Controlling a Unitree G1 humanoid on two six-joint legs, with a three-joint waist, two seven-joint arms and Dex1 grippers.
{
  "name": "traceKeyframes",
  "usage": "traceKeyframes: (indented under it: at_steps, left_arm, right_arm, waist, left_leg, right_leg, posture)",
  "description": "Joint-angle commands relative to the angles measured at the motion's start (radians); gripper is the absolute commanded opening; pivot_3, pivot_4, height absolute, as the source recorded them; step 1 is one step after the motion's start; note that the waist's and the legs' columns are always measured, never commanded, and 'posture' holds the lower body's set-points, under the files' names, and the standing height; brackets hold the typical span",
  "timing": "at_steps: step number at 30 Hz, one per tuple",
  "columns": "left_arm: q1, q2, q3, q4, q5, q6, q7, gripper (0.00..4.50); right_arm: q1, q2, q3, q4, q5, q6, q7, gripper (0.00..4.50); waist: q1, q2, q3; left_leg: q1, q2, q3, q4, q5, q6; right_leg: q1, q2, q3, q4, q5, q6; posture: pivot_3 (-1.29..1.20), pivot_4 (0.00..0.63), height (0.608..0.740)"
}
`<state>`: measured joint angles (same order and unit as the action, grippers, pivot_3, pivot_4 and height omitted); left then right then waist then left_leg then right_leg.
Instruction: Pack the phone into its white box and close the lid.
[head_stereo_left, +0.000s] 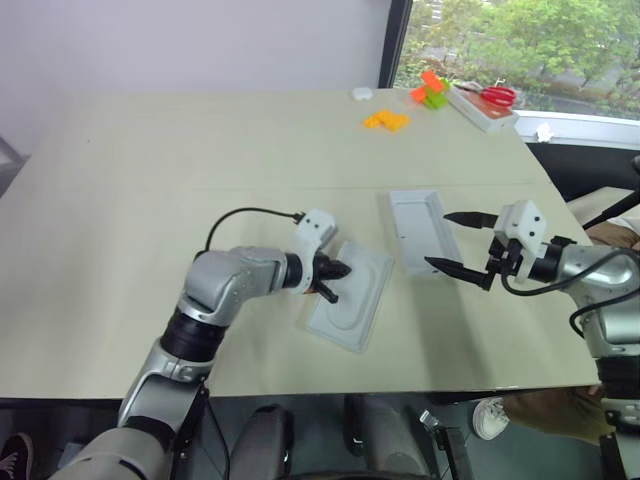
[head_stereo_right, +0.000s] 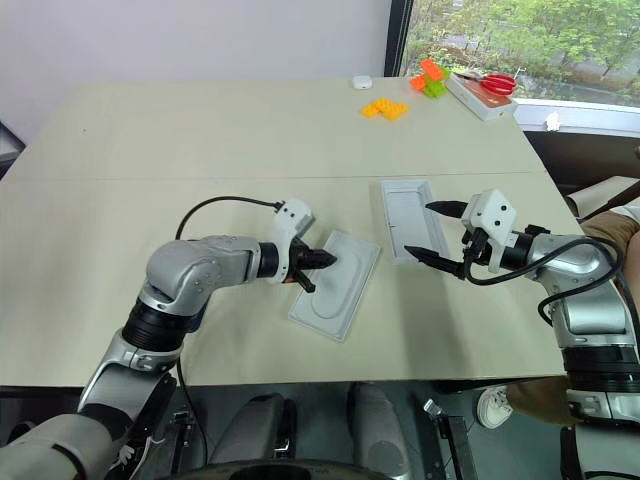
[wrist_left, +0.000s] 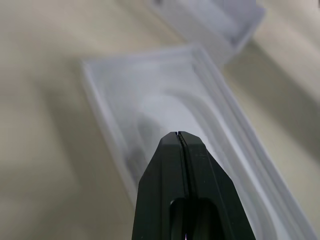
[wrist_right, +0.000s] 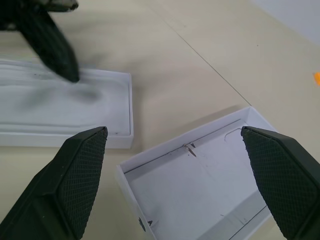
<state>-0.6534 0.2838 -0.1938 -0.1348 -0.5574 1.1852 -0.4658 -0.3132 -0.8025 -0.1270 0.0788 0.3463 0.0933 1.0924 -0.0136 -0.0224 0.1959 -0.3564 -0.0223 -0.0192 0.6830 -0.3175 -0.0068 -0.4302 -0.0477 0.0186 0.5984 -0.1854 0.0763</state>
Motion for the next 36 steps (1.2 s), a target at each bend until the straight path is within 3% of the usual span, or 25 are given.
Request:
traceKeyframes:
  at_steps: [1,6,9,12,16,17,26,31,36]
  left_arm:
    - [-0.014,0.049,0.076,-0.066,-0.023,-0.024,-0.04,0.03]
    - [0.014,0.18,0.142,-0.071,-0.027,-0.088,-0.127,0.03]
    - [0.037,0.235,0.213,-0.065,-0.085,-0.087,-0.198,0.74]
    - [0.082,0.342,0.226,-0.069,-0.076,-0.127,-0.285,2.23]
    - [0.106,0.406,0.287,-0.032,-0.107,-0.152,-0.352,4.24]
    - [0.109,0.411,0.297,-0.024,-0.11,-0.16,-0.36,4.46]
    - [0.207,0.535,0.335,-0.014,-0.14,-0.228,-0.547,4.46]
    - [0.226,0.555,0.34,-0.01,-0.147,-0.259,-0.581,4.46]
    - [0.271,0.55,0.37,-0.049,-0.13,-0.398,-0.621,4.46]
  right_arm:
    - [-0.002,0.013,-0.01,-0.054,0.025,0.015,-0.009,4.5]
    - [0.021,0.034,-0.003,-0.126,0.045,0.056,-0.017,4.5]
    - [0.026,0.052,0.004,-0.162,0.057,0.078,-0.025,4.5]
    - [0.017,0.072,0.015,-0.181,0.051,0.087,-0.043,4.5]
    - [-0.006,0.093,0.028,-0.184,0.031,0.086,-0.072,4.5]
    - [-0.009,0.095,0.032,-0.187,0.03,0.087,-0.076,4.5]
    - [0.018,0.085,0.093,-0.239,-0.014,0.075,-0.072,4.5]
    - [0.022,0.072,0.11,-0.241,-0.041,0.052,-0.067,4.5]
    - [-0.107,0.102,0.199,-0.188,-0.061,0.358,-0.134,4.5]
  waist:
    - [0.0,0.0,0.0]
    - [0.0,0.001,0.0]
    - [0.001,0.001,0.0]
    - [0.001,0.0,0.0]
    - [0.001,0.001,0.001]
    - [0.002,0.001,0.001]
    - [-0.001,0.001,0.001]
    - [0.004,0.001,0.001]
    - [-0.004,0.001,0.001]
  left_leg:
    - [0.0,0.0,0.0,0.0,0.0,0.0]
    - [0.0,0.001,0.0,0.0,0.0,0.0]
    - [0.0,0.0,0.0,0.0,0.0,0.0]
    - [-0.001,0.0,0.0,0.0,0.0,0.0]
    - [-0.001,0.0,0.0,-0.001,0.0,0.0]
    - [-0.001,0.0,0.0,-0.001,0.0,0.0]
    - [-0.002,0.001,0.001,-0.001,-0.001,0.001]
    - [-0.003,0.001,0.001,-0.001,-0.001,0.001]
    - [-0.002,0.002,0.004,0.0,-0.001,0.001]
  right_leg:
    - [0.0,0.0,0.0,0.0,0.0,0.0]
    - [-0.001,0.0,0.0,0.0,0.0,0.0]
    - [-0.001,0.0,0.0,0.0,0.0,0.0]
    - [-0.001,-0.001,0.0,-0.001,0.0,0.0]
    - [-0.001,-0.001,0.0,-0.001,0.0,-0.001]
    - [-0.001,-0.001,0.0,-0.001,0.0,-0.001]
    - [-0.003,0.0,0.0,-0.001,0.0,0.0]
    - [-0.003,-0.001,0.0,-0.001,-0.002,-0.004]
    - [-0.004,-0.001,0.001,0.0,-0.001,-0.005]
  posture:
    - [0.0,0.15,0.74]
    - [0.0,0.15,0.74]
    - [0.0,0.15,0.74]
    - [0.0,0.15,0.74]
    - [0.0,0.15,0.74]
    - [0.0,0.15,0.74]
    - [0.0,0.15,0.74]
    - [0.0,0.15,0.74]
    - [0.0,0.15,0.74]
